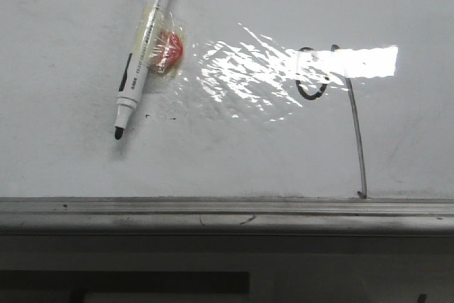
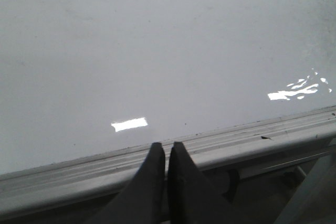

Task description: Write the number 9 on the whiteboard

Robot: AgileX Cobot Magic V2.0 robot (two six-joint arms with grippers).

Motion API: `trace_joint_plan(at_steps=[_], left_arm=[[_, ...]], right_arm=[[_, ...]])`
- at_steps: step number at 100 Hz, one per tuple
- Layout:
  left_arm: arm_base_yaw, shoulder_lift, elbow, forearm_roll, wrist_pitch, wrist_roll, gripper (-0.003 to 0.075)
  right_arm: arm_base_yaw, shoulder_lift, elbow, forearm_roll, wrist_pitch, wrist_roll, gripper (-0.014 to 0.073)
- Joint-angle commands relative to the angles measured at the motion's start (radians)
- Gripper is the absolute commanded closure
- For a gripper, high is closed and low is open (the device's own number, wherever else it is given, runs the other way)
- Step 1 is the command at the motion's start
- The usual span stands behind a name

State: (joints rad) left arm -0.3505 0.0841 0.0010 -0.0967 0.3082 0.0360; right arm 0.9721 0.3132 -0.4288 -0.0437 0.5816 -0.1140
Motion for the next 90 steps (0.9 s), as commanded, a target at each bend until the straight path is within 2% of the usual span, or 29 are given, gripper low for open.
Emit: trace_joint_plan(at_steps=[1, 17, 30, 37, 45, 55, 68, 84, 90], left_arm=[[0.002, 0.008, 0.018, 0.0, -0.068, -0.007, 0.0741], [0.002, 0.008, 0.018, 0.0, -0.068, -0.007, 0.0741], [0.002, 0.008, 0.018, 0.0, -0.068, -0.007, 0.0741], [0.002, 0.008, 0.018, 0.0, -0.068, -0.007, 0.0741], [0.002, 0.008, 0.018, 0.0, -0.068, -0.007, 0.0741], [0.002, 0.008, 0.018, 0.0, -0.068, -0.007, 0.0741], [0.002, 0.008, 0.018, 0.0, -0.068, -0.007, 0.0741], [0.002, 0.008, 0.018, 0.0, -0.068, -0.007, 0.0741], [0.002, 0.008, 0.018, 0.0, -0.068, -0.007, 0.0741]], right_arm=[[-0.007, 0.007, -0.023, -0.005, -0.071, 0.001, 0.0634], [-0.007, 0.007, -0.007, -0.011, -0.075, 0.001, 0.0634], [-0.02, 0.007, 0.081, -0.201, -0.108, 0.001, 0.0634], [-0.061, 0.001, 0.15, -0.233, -0.169, 0.006, 0.0634], [-0.152, -0.014, 0.227, -0.216, -0.274, 0.068, 0.0634], [-0.287, -0.048, 0.299, -0.203, -0.464, 0.074, 0.0634], [-0.459, -0.109, 0.388, -0.165, -0.62, 0.074, 0.0634], [-0.687, -0.211, 0.467, -0.119, -0.588, 0.074, 0.0634], [-0.765, -0.255, 0.467, -0.078, -0.49, 0.074, 0.0634]])
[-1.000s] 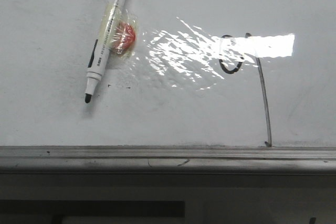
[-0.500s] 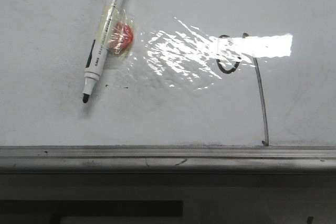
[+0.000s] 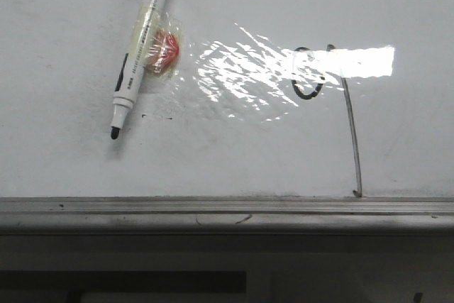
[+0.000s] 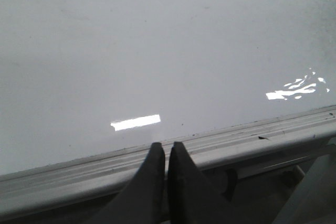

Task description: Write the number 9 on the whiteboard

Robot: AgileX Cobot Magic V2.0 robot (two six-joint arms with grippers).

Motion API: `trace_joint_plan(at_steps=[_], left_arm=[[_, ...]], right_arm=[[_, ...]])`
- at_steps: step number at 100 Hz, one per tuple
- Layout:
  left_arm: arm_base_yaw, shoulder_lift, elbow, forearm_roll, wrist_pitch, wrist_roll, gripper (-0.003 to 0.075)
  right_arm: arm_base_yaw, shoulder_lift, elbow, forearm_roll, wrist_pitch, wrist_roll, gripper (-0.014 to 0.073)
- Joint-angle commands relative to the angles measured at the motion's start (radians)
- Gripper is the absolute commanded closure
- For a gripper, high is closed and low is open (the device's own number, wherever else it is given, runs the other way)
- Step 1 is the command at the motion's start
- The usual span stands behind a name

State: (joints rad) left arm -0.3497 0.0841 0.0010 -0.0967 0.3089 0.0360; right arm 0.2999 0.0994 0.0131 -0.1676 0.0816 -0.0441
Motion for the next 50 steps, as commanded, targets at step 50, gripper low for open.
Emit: trace_joint_plan(at_steps=[50], left_arm=[[0.002, 0.008, 0.018, -0.003, -0.067, -0.007, 0.0741]], right_arm=[[-0.245, -0.125, 0.025, 0.055, 0.235, 0.122, 0.0634]])
